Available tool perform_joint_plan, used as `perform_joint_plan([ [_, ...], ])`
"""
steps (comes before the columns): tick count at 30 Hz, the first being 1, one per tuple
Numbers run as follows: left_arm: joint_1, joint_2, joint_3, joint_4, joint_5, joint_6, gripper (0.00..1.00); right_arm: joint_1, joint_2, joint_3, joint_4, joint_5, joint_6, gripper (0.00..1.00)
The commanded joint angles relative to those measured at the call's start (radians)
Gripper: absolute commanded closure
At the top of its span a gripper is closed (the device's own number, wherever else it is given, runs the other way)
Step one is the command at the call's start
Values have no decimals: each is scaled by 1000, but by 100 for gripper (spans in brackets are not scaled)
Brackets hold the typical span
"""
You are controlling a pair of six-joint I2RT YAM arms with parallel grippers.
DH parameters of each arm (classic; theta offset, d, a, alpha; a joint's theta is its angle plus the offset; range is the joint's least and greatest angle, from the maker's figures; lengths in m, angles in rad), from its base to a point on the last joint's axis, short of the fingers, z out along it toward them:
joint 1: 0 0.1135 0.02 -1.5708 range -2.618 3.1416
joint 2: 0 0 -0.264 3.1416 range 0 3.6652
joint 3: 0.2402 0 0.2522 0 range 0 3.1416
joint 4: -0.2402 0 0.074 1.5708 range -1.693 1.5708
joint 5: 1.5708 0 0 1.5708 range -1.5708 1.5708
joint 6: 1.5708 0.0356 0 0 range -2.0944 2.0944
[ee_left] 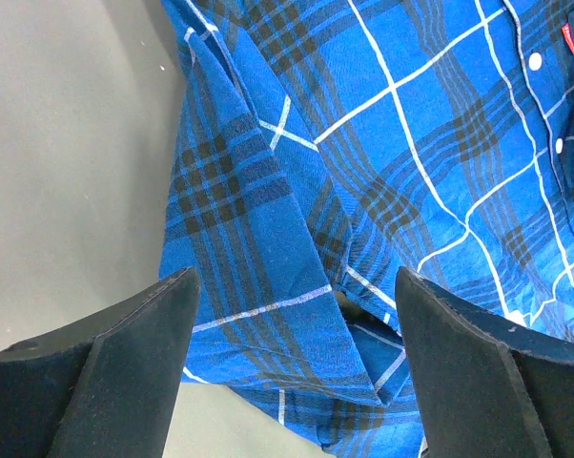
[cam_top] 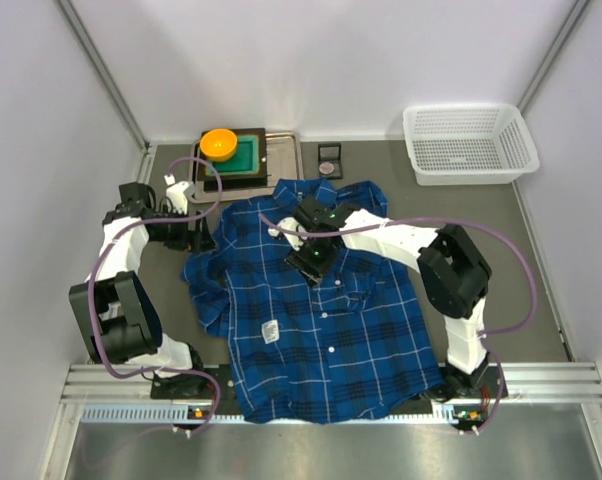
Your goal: Pin the brooch onto the clothing
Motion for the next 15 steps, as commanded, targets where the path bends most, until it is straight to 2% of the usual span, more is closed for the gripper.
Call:
perform_joint_plan([
  [1, 11, -27, -15, 30, 33, 3, 12, 9, -35, 17, 13, 45, 3, 59],
  [2, 11, -27, -18, 33, 35, -2, 12, 9, -45, 10, 8, 51, -2, 75],
  [4, 12, -26, -16, 40, 39, -6, 12, 7, -87, 3, -16, 64, -8, 100],
  [6, 11, -24, -12, 39, 42, -13, 12, 6, -123, -2, -42, 83, -31, 100],
  [10, 12, -33, 4, 30, 49, -6, 12, -40, -309, -6, -122, 114, -100, 100],
  [15, 12, -59, 7, 25, 67, 4, 11, -175, -530, 39, -238, 229, -325, 100],
])
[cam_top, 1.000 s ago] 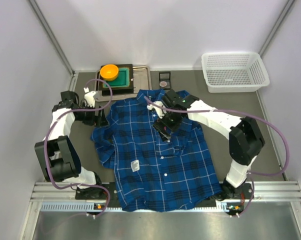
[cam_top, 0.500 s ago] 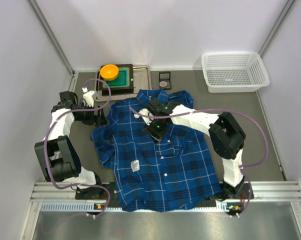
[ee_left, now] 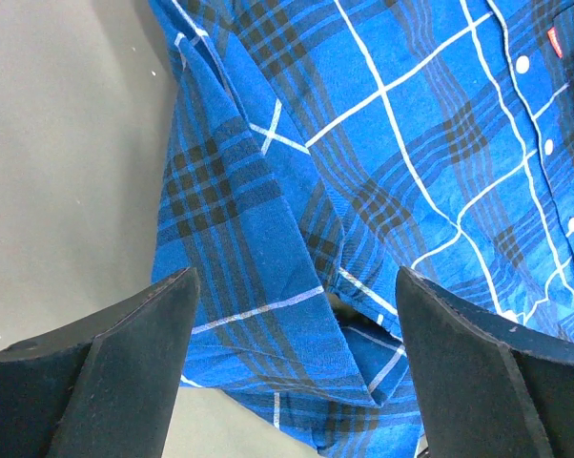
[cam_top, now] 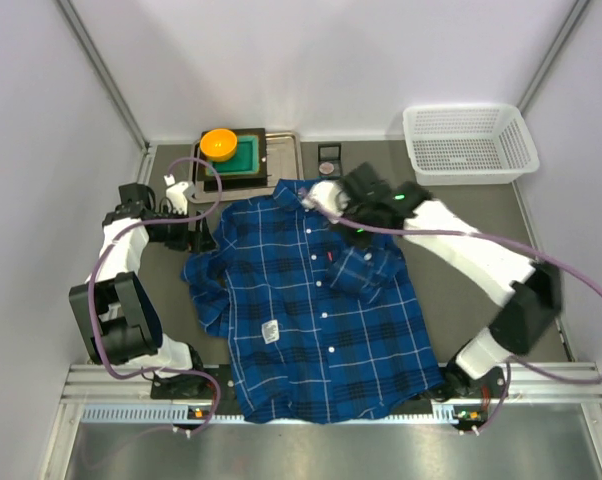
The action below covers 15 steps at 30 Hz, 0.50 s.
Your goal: Pin the brooch onto the clothing
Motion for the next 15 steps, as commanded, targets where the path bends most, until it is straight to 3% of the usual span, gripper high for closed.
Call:
perform_joint_plan([
  [1, 7, -63, 17, 14, 51, 8, 11, -185, -238, 92, -119, 154, -243, 100],
  [3, 7, -65, 22, 12, 54, 6, 11, -260, -285, 186, -163, 185, -311, 100],
  [9, 5, -57, 45, 3, 59, -8, 12, -661, -329, 316, -156, 128, -635, 100],
  [15, 7, -65, 59, -2, 47, -17, 12, -989, -276, 351, 14, 61, -782, 100],
])
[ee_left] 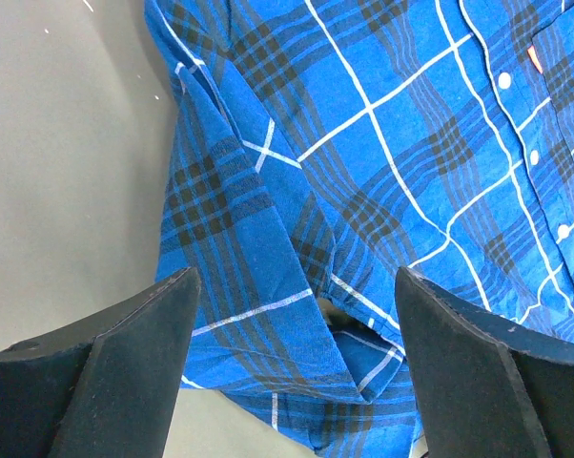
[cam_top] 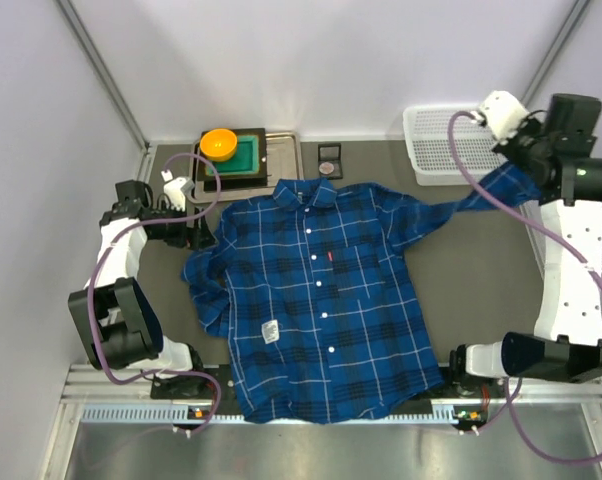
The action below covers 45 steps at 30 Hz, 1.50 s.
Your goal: Pin the brooch onto the clothing
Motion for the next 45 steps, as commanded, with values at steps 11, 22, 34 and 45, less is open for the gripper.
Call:
perform_joint_plan([
  [11, 5, -39, 51, -33, -6, 12, 13, -362, 30, -234, 255, -435, -530, 100],
  [22, 5, -47, 42, -45, -39, 20, 13, -483, 79, -426, 294, -564, -941, 100],
  [34, 6, -22, 47, -57, -62, 45, 13, -641, 84, -852, 346, -357, -1256, 100],
  [45, 5, -34, 50, -85, -82, 81, 12, -643, 129, -990, 534, -156, -1311, 90],
])
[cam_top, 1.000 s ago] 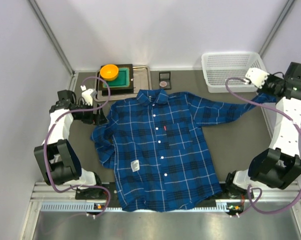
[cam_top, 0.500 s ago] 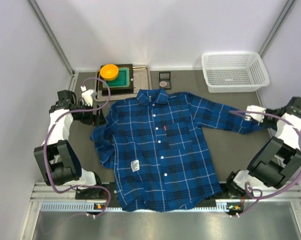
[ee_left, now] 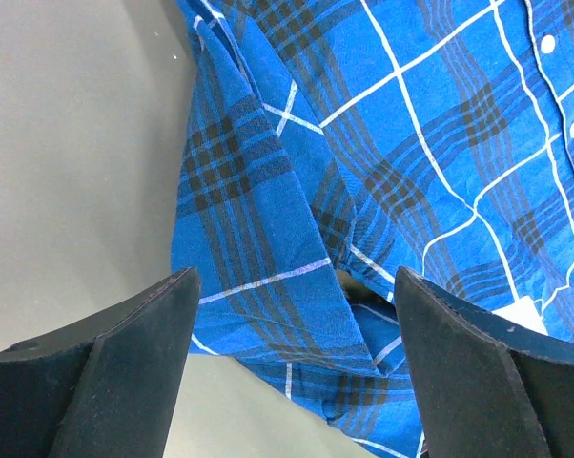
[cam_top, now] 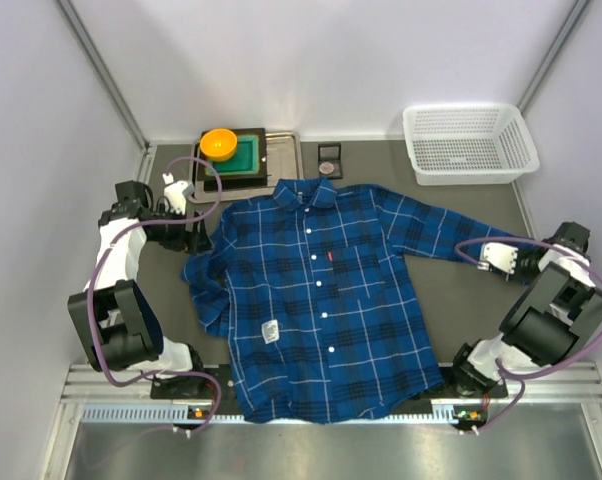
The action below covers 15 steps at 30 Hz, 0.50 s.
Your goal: Pin the brooch onto the clothing
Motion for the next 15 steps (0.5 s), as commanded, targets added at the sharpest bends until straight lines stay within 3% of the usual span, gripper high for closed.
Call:
perform_joint_plan([
  [1, 6, -23, 39, -33, -10, 42, 12, -4, -31, -29, 63, 140, -291, 77],
  [3, 4, -26, 42, -49, -19, 64, 11, -3, -55, -49, 63, 172, -290, 49],
  [4, 4, -26, 52, -72, -36, 73, 9, -3, -88, -46, 60, 169, -272, 31],
  [5, 6, -28, 54, -82, -42, 84, 9, -3, -108, -39, 48, 162, -255, 26],
  [7, 4, -39, 62, -106, -56, 110, 7, -3, -152, -13, 2, 125, -204, 17],
  [12, 6, -65, 71, -219, -84, 185, 1, 51, -186, 171, -270, 54, -16, 13],
  [15, 6, -81, 59, -312, -107, 261, 1, 147, -194, 259, -387, 19, 162, 12],
])
